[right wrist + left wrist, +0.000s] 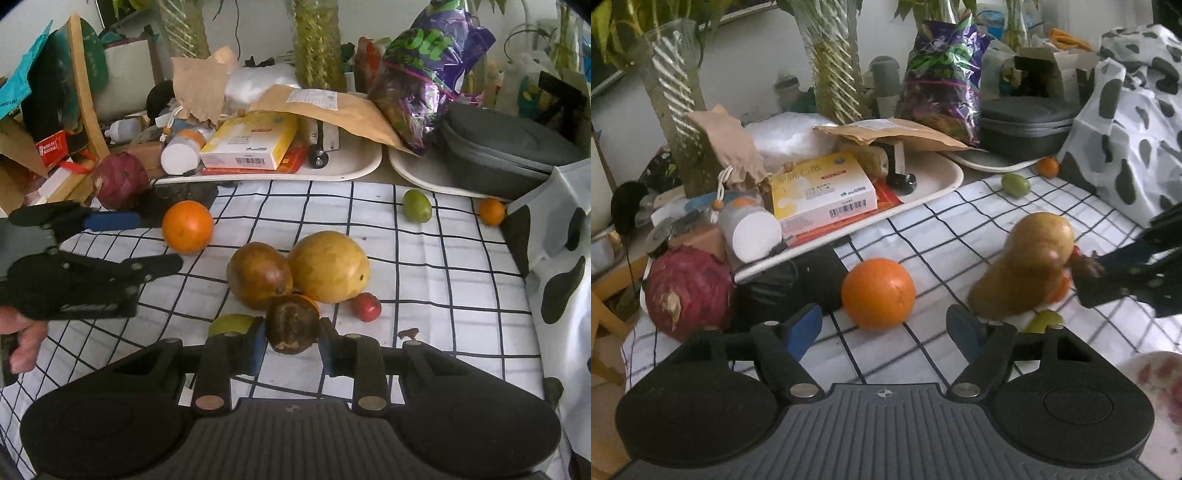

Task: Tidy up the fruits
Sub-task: 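Grasp the dark brown passion fruit with the right tool while the left tool grasps the orange, then lower the passion fruit onto the plate with the right tool while the left tool releases the orange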

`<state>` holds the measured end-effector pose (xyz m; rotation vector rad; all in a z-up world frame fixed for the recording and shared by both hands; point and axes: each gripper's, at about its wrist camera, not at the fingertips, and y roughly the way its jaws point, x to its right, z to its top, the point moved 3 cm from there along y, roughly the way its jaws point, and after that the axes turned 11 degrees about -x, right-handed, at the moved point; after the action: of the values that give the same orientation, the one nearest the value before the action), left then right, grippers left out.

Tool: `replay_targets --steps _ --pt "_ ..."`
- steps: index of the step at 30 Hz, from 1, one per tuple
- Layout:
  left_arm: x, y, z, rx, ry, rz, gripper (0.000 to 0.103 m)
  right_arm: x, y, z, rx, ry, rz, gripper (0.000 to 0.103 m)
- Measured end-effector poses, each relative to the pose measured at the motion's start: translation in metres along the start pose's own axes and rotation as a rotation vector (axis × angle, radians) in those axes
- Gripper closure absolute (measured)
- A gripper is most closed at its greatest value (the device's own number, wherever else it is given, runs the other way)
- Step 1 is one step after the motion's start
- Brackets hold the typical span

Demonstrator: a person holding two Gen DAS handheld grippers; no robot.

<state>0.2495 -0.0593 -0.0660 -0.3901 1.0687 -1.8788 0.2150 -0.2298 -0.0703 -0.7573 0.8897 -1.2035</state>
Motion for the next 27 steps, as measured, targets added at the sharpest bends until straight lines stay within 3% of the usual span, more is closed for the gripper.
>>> replay_targets --steps 8,12,15,27 --pt "0.011 0.024 0.010 0.010 0.078 0.084 0.031 0.004 -0.003 -0.002 0.002 0.006 0.014 0.072" --pt "0.010 0.032 0.011 -0.002 0.083 0.101 0.046 0.003 -0.003 -0.002 0.001 0.003 0.015 0.072" --pt "0.009 0.031 0.011 0.004 0.085 0.090 0.051 0.003 -0.003 -0.002 0.004 0.005 0.012 0.072" --pt "-0.001 0.003 0.013 0.036 0.004 0.053 0.052 0.006 -0.016 -0.007 0.045 0.028 -0.002 0.072"
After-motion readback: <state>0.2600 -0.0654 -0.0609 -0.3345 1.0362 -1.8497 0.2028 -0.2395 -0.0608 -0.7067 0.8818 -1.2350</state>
